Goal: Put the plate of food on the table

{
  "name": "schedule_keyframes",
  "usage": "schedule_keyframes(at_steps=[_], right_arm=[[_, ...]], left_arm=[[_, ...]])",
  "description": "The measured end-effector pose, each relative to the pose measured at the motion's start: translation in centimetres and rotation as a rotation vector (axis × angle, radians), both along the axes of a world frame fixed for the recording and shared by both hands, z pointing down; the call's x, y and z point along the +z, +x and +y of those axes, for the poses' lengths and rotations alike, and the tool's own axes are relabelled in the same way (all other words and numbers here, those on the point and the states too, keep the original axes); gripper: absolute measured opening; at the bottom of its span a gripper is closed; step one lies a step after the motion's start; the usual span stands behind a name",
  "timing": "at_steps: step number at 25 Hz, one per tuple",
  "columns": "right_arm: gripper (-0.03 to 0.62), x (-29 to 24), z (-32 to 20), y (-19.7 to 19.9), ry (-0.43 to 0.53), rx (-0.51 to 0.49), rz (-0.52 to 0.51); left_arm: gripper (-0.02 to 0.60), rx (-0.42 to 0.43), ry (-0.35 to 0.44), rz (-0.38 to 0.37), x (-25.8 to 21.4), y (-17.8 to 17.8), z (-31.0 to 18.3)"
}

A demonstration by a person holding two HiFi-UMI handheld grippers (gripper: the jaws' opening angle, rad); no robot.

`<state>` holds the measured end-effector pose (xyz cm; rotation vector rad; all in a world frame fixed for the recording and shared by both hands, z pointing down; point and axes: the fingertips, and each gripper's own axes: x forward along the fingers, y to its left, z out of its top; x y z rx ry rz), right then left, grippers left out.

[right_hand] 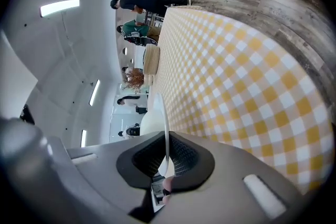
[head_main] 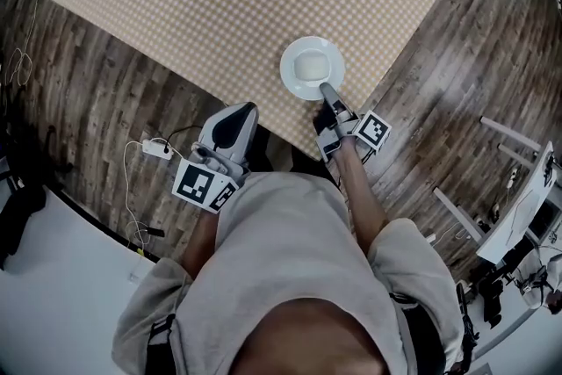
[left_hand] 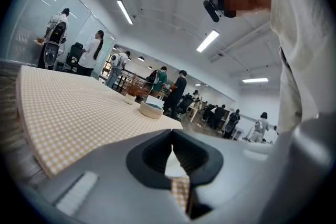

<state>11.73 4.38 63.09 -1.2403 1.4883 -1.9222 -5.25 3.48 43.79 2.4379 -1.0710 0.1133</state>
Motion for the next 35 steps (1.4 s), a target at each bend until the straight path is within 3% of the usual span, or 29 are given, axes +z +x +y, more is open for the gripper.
schedule_keyframes(at_steps=[17, 23, 35], right_arm=[[0.012, -0.1, -16.2, 0.2, 0.067, 0.017, 0.036], [0.012, -0.4, -21.6, -0.5, 0.125, 0.026, -0.006], [0.015, 1.5, -26.0, -1.9, 0.052, 0.065, -0.023]], left_arm=[[0.009, -0.063, -0.043, 0.006, 0.9, -2.5, -0.3], [0.009, -0.079, -0.049, 0.011, 1.0, -2.9, -0.1], [0.009, -0.110, -0.056, 0.004, 1.0, -4.6, -0.2]])
